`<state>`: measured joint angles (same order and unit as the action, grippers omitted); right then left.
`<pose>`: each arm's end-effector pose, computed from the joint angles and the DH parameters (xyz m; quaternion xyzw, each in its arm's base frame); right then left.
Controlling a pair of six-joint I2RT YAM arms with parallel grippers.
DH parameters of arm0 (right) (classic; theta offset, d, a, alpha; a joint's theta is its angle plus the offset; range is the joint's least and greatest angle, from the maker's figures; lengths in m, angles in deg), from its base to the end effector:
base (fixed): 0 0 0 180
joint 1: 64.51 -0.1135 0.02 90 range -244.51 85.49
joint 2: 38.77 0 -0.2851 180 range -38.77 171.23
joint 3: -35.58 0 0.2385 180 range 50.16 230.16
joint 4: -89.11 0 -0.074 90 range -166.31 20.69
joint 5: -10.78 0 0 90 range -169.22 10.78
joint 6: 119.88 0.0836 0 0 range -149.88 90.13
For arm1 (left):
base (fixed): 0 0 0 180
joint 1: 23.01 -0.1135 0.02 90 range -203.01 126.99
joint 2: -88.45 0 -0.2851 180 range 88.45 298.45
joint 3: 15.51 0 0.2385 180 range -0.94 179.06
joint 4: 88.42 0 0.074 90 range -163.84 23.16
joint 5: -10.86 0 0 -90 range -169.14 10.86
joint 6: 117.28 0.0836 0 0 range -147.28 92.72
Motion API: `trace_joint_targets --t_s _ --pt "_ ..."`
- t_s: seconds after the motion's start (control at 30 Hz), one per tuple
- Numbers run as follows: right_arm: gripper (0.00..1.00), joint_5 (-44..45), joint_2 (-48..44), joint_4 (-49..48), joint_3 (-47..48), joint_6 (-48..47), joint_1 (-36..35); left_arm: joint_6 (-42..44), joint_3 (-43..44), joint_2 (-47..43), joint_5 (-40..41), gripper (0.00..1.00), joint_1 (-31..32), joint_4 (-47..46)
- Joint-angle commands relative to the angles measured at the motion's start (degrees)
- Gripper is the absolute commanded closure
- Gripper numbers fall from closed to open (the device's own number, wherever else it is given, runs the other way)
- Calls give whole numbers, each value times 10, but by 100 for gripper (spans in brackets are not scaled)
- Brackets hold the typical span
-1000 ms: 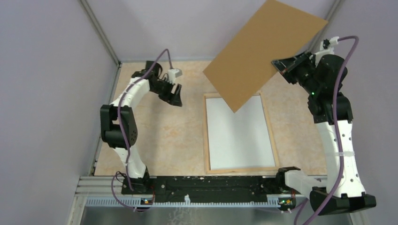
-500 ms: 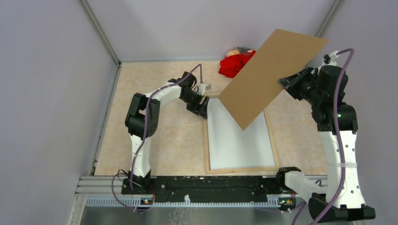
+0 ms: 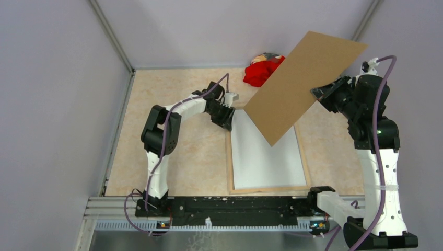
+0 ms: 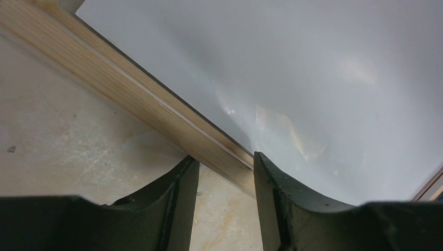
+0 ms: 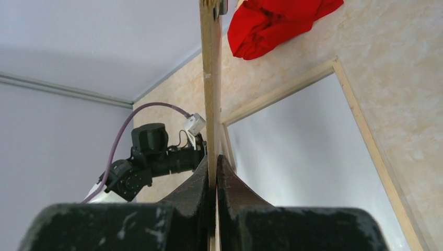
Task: Put the photo into the frame
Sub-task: Move the photo frame to the center of the board.
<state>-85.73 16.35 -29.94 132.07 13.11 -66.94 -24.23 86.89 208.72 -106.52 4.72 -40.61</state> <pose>0.1834 0.0173 0.4524 0.2520 0.7765 0.2650 0.5131 0.3820 -0.2442 0.1515 0.3001 0.9025 -0.2698 0.1505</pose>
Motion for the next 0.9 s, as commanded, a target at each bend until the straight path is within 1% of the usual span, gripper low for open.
trace_joint_targets --t_s 0.0,0.13,0.23,0.27,0.37,0.53,0.7,0.87 --pt "100 2 -18 -59 40 -5 4 -4 -23 6 60 53 7 -14" --pt "100 0 -18 -62 36 -2 4 -1 -30 2 103 72 7 -11" --pt "100 -6 -18 -69 29 1 5 2 -29 -3 140 83 4 -12" --pt "100 -7 -18 -71 27 2 5 1 -27 -4 155 85 3 -12" --pt "100 -15 -18 -79 19 6 5 0 -22 -9 179 87 -10 -13" --pt "100 -30 -15 -92 4 13 5 -1 -15 -13 186 88 -54 -12" --pt "100 -41 -14 -110 -15 20 4 -8 -19 -20 182 90 -115 -19" --pt "100 -59 -11 -132 -37 27 4 -14 -26 -21 172 91 -196 -30"
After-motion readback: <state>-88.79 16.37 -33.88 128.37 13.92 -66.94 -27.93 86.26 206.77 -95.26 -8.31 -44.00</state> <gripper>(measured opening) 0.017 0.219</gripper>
